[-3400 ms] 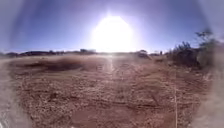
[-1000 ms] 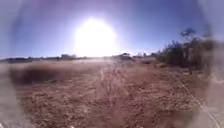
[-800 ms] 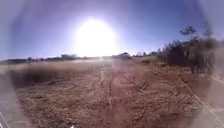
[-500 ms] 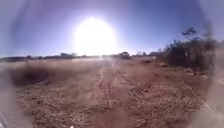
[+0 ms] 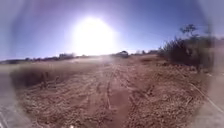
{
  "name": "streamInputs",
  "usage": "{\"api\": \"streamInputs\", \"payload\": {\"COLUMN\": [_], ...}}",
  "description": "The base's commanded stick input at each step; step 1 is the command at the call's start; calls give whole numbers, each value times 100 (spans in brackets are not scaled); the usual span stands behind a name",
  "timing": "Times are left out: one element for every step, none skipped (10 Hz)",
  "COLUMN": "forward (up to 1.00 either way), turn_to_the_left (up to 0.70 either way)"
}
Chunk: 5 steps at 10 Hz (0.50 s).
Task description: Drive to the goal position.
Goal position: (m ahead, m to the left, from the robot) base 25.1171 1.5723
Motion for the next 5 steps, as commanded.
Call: {"api": "streamInputs", "payload": {"forward": [50,50,50,50,50], "turn_to_the_left": [0,0,0,0,0]}}
